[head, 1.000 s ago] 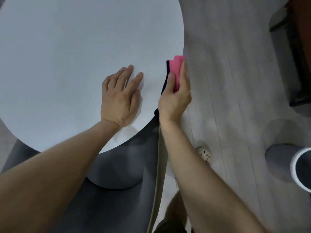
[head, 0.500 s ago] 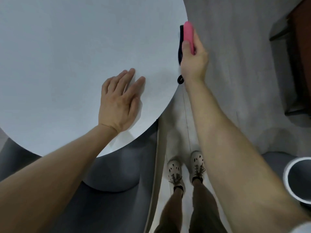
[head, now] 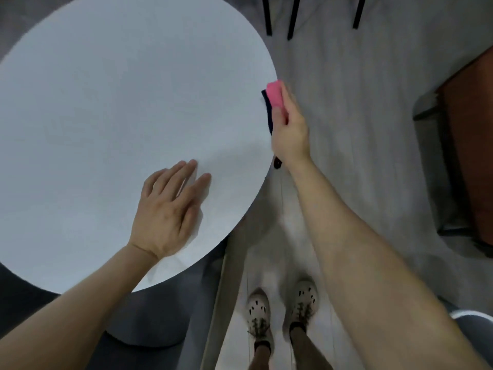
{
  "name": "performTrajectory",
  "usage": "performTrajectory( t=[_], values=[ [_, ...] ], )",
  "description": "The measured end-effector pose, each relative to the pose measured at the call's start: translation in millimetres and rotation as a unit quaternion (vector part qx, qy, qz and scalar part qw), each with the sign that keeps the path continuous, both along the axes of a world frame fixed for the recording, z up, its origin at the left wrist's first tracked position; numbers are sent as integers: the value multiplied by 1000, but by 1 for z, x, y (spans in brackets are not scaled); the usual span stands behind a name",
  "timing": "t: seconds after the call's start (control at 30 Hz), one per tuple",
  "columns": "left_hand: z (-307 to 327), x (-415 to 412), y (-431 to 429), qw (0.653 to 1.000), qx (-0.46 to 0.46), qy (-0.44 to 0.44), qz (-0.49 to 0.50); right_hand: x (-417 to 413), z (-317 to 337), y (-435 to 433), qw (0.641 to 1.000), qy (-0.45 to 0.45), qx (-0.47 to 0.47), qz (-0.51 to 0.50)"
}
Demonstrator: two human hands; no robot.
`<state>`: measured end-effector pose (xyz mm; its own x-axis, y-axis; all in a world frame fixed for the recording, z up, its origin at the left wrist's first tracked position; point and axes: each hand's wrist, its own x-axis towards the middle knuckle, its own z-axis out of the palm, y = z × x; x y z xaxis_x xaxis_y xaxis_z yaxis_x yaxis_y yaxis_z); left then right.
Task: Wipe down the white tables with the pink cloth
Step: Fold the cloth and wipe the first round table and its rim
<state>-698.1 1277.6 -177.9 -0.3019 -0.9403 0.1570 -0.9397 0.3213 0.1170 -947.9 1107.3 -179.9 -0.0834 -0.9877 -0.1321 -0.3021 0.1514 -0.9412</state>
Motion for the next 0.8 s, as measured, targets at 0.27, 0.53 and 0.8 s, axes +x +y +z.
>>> performTrajectory(
  t=[0.27, 0.53, 0.8],
  values=[
    [29, -34, -78, 995, -20, 33, 89, 18, 8, 62, 999, -23, -20, 13],
    [3, -67, -211, 962, 4, 35, 269, 15, -4, 61, 994, -69, -48, 69],
    [4, -70, -212, 961, 20, 23, 275, 7, -2, -102, 989, -92, 17, 113]
  ],
)
